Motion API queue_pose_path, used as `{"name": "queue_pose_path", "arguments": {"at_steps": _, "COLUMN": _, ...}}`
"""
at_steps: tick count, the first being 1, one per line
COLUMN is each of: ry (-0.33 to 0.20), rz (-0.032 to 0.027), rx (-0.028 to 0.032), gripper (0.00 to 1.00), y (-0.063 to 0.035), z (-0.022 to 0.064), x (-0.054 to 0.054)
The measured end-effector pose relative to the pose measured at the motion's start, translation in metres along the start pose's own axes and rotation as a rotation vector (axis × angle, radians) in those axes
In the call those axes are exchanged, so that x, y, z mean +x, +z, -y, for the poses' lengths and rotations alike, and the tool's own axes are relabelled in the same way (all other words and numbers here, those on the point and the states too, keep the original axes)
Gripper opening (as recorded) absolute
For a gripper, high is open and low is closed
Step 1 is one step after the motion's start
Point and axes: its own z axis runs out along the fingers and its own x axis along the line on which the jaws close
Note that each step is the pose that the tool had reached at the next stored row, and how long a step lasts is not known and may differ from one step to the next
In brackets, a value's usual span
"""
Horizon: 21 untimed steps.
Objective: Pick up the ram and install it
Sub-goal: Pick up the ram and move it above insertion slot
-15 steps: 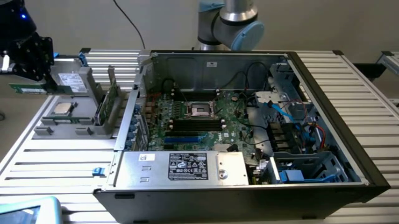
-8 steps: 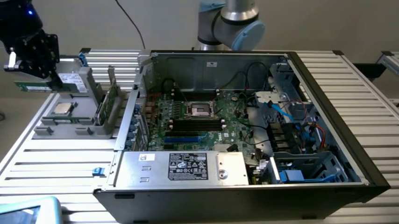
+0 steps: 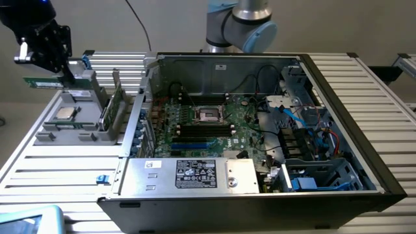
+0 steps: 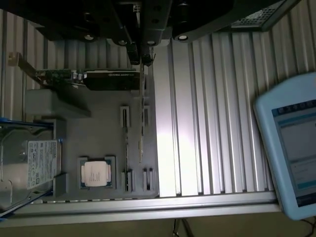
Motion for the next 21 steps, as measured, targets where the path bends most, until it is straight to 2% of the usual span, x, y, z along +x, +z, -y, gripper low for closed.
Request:
{"name": "queue_pose_path", "arguments": {"at_steps": 14, "ry": 0.0, "rz": -0.0001, "rx": -0.0007, "gripper": 0.13, "y": -0.0185, "z": 0.0536, "x": -0.002}}
{"name": "queue_pose_path", "arguments": {"at_steps": 21, "ry": 0.0, "rz": 0.0, "rx": -0.0006, "gripper": 0.13, "y": -0.0229, "z": 0.0803, "x": -0.004}}
